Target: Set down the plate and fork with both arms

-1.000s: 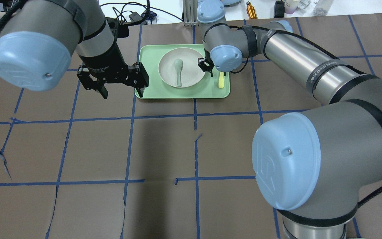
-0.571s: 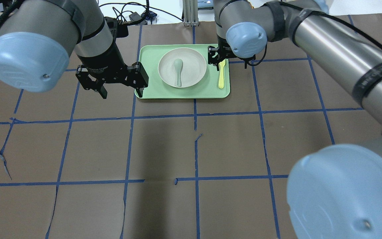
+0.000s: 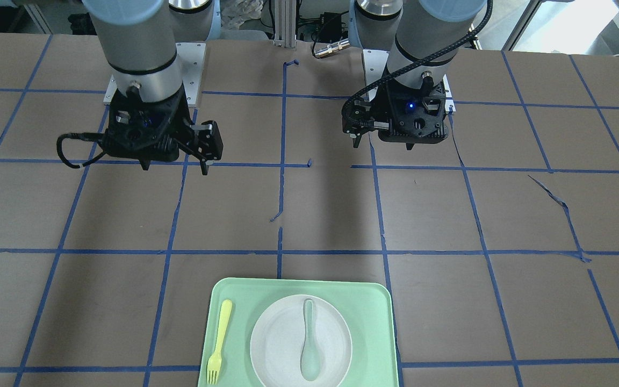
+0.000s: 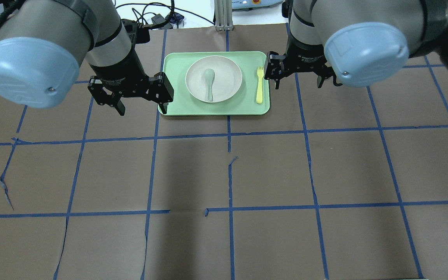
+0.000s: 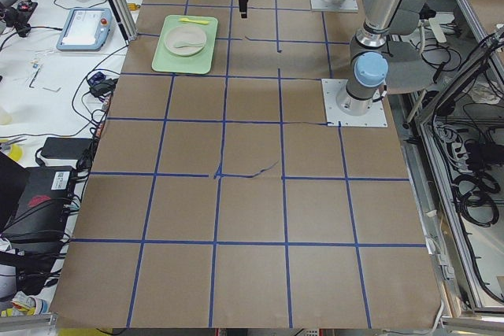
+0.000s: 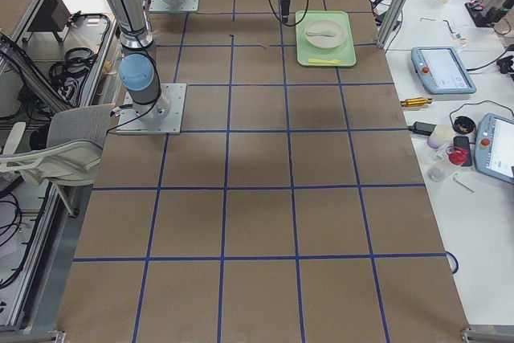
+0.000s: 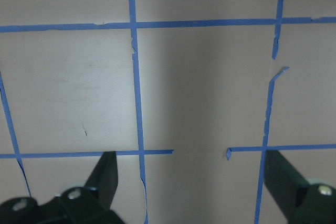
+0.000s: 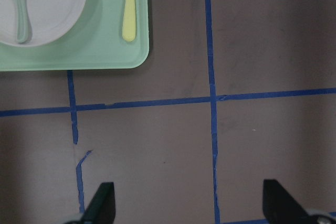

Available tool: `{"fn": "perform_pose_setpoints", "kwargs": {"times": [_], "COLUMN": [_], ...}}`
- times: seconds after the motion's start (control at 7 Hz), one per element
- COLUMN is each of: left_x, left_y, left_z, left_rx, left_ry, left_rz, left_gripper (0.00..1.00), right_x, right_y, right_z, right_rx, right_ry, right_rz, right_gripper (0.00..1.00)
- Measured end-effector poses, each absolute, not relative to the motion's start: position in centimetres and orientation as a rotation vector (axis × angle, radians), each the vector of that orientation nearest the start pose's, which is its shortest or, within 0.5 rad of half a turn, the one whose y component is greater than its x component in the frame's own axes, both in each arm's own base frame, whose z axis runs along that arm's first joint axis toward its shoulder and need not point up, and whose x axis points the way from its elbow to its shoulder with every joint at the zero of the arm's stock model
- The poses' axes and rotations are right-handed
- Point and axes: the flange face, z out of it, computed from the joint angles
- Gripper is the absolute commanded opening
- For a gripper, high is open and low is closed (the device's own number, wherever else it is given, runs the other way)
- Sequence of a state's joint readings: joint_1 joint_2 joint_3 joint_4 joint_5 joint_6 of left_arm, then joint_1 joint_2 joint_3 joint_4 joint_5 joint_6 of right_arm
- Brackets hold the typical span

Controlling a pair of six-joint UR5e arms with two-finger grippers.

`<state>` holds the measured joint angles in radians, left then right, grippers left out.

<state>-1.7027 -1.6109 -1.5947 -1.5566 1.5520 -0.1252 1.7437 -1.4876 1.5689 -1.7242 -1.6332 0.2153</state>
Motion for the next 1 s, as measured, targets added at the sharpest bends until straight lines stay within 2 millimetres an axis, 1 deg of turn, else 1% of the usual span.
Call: {"fn": "perform_pose_setpoints", "kwargs": {"times": [0.14,0.29,1.0], "left_x": [-20.0,-19.9,-19.9], "left_y": [-48.0,-47.9,-47.6], "left_z": [46.1,46.5,47.0], "left_rx": [0.009,0.008,0.011], "left_ry": [3.153,3.155,3.157], "left_rz": [0.074,0.062,0.041], "left_gripper": [1.0,1.0,1.0], "right_x": [21.4,21.4,21.9], "right_y": [-49.1,-48.5,-47.6], "right_z": [47.2,47.6,48.4], "right_rx": [0.053,0.039,-0.027], "right_ry": [3.181,3.179,3.174], "right_rz": [-0.128,-0.115,-0.094], "right_gripper": [1.0,1.0,1.0]}}
